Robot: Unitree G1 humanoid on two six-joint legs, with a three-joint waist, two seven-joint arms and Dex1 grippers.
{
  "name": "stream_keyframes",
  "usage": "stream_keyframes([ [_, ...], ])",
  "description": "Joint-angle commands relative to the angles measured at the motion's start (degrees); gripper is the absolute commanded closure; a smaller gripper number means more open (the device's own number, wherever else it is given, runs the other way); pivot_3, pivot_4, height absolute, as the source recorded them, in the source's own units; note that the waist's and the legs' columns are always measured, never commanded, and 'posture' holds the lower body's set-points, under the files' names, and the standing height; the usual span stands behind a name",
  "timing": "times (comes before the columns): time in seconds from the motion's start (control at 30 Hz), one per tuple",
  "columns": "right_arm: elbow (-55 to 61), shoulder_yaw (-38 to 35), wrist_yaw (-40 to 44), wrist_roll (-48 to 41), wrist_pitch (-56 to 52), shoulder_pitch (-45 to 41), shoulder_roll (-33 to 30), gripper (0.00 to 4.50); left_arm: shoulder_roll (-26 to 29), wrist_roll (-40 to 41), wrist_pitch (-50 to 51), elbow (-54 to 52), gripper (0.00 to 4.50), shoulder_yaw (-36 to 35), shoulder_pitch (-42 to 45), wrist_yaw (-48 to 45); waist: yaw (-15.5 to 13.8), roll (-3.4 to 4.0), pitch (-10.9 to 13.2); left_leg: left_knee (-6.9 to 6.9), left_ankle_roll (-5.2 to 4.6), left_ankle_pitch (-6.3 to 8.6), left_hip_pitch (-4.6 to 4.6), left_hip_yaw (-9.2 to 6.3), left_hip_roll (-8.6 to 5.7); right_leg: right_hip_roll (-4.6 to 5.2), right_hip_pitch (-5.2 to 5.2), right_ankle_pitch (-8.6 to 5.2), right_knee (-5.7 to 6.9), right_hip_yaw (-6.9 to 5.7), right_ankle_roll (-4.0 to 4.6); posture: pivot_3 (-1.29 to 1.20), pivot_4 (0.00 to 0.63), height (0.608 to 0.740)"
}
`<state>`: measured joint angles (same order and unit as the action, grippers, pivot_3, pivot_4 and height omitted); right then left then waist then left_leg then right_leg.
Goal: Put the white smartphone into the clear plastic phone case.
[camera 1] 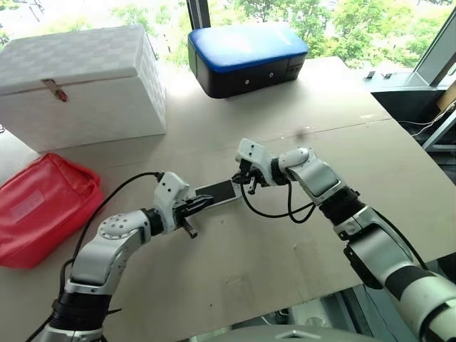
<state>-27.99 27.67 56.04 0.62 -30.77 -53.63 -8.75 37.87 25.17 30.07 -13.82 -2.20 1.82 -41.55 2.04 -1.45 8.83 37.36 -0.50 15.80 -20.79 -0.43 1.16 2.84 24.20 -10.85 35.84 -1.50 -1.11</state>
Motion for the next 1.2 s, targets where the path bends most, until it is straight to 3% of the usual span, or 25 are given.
stream_keyframes([
  [0.03,-10.21,4.93,3.38,4.36,1.24,-1.42,0.43,4.50,-0.35,-2.48,-0.16,4.13,4.46,1.34,-1.99,-0.07,0.11,0.06,-0.10,0.00,0.00,0.00,0.14,0.00,0.00,-0.01,-0.12,-0.11,-0.01,-0.02,-0.09,0.00,0.150,0.740],
  [0.27,-21.90,12.18,12.68,10.80,9.16,-3.23,2.75,4.50,-1.20,-3.85,-2.61,7.34,4.46,1.57,-1.49,-0.17,0.16,0.58,-1.03,-0.07,0.00,0.01,0.89,-0.05,0.04,-0.03,-0.73,-0.27,0.01,0.04,0.03,0.00,0.150,0.740],
  [0.43,-30.25,10.30,3.64,15.33,15.69,-3.30,6.12,4.50,-2.03,-4.80,-3.80,8.07,4.46,1.93,-1.97,-0.15,0.46,0.74,-2.07,-0.25,0.00,0.02,1.31,0.00,0.04,-0.04,-0.97,-0.31,0.00,0.26,-0.01,0.00,0.150,0.740],
  [0.6,-18.67,0.91,11.39,6.46,14.25,-1.21,3.32,4.50,-2.39,-5.38,-4.54,8.56,4.46,1.56,-2.45,-0.51,0.28,0.73,-2.05,-0.31,0.03,0.03,1.71,-0.16,0.08,-0.09,-1.26,-0.33,0.01,0.34,0.00,0.00,0.150,0.740],
  [0.67,-8.79,0.00,16.10,4.33,11.99,1.40,-0.43,4.50,-2.31,-5.50,-4.97,9.16,4.46,1.36,-2.47,-0.69,0.14,0.74,-1.81,-0.31,0.03,0.03,1.67,-0.19,0.11,-0.09,-1.25,-0.33,0.01,0.34,0.00,0.00,0.150,0.740],
  [0.77,-2.48,2.02,16.80,5.59,9.74,3.66,-2.74,4.50,-2.31,-5.63,-5.40,9.97,4.46,1.24,-2.20,-0.89,0.17,0.90,-1.67,-0.25,0.01,0.02,1.27,-0.17,0.05,-0.05,-1.01,-0.32,-0.02,0.36,-0.02,0.00,0.150,0.740],
  [0.83,-4.52,4.73,14.00,8.68,10.68,4.16,-1.84,4.50,-2.51,-5.80,-5.88,10.45,4.46,1.36,-2.00,-0.90,0.30,0.93,-1.64,-0.29,0.00,0.02,0.92,-0.05,-0.10,-0.06,-0.59,-0.31,0.00,0.50,-0.03,0.00,0.150,0.740],
  [0.97,-9.75,5.83,8.95,11.27,13.06,4.40,0.61,4.50,-3.04,-5.29,-7.23,9.71,4.46,0.79,-2.19,-1.03,0.90,0.69,-1.79,-0.70,0.00,0.02,1.18,0.02,-0.01,-0.27,-0.58,-0.39,-0.02,0.75,0.09,0.00,0.150,0.740],
  [1.2,7.46,-10.81,1.87,-0.15,14.75,9.80,0.74,4.50,-6.60,-0.14,-13.96,2.56,4.46,-6.68,-7.00,-0.86,1.34,0.30,-1.04,-0.76,0.00,0.02,1.21,-0.49,0.16,-0.82,-0.48,-0.40,-0.01,0.77,0.12,0.00,0.150,0.740],
])
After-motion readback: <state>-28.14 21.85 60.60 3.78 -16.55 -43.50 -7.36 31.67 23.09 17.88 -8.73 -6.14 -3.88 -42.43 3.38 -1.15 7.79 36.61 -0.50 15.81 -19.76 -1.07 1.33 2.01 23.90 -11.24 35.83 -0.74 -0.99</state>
